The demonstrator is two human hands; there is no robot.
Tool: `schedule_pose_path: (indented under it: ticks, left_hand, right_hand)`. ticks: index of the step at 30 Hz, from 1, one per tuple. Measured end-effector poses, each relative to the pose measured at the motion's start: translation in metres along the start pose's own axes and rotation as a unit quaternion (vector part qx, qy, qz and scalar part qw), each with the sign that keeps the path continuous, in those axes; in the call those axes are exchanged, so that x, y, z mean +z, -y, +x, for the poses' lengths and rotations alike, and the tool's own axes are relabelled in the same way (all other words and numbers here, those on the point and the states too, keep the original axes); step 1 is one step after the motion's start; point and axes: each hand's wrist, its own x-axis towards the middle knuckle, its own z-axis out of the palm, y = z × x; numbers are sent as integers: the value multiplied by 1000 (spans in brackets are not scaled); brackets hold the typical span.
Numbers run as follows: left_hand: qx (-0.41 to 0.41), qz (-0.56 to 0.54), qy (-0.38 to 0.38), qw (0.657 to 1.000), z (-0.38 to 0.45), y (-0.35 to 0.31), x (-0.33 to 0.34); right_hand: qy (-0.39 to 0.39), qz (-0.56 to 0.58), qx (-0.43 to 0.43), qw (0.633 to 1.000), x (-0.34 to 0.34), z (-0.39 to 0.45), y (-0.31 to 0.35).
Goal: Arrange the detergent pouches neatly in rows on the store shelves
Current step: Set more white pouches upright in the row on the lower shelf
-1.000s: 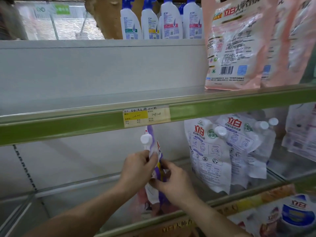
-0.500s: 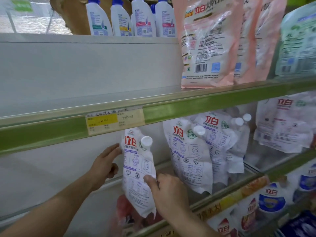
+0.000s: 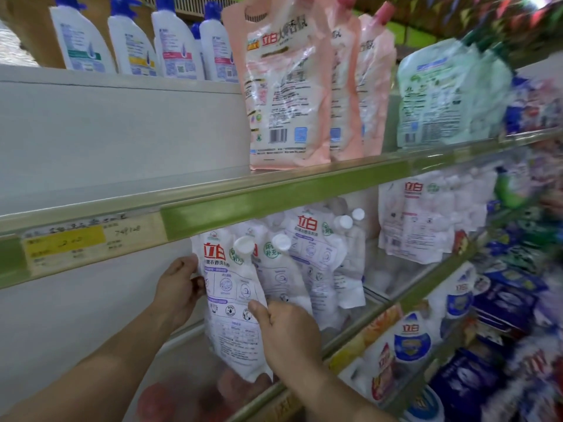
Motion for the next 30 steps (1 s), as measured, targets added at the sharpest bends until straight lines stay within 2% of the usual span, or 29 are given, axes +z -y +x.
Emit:
schedule_pose_path:
  ticks: [2,7,9,14,15,17,19,24,30]
  left_hand:
    - [10,-8,-7,1000,5,7,9]
    - [-5,16,-18,1000,18,15,-3]
    - [-10,27,-25,999,16,13,-8]
    - [-9,143,-39,989,-17,23,-12]
    - [-8,162,-54,985,-27,31,-13]
    - [-5,191,-78,979,-49,46,-14]
    - [-2,217,-81,973,-76,56,-8]
    - [15,238,-43,970,-143,56,28]
    - [-33,250,-77,965,-154,66,57]
  right_hand:
    - [-1,-4,9,1000,0,0,-7]
    - [33,-1,-47,998,0,-6,-7]
    - [2,36,-49,998,-6,-11,-17]
    - [-142,75,54,986,-31,-7,-72]
    - [-135,78,78,985,-33,-3,-82]
    - [-66,86,114,988,-31,5,-94]
    - [-20,72,101,992,-26,9,-98]
    - [-46,38,-5,998,-11,-4,-91]
    - [6,-9,-30,999,-12,7,-90]
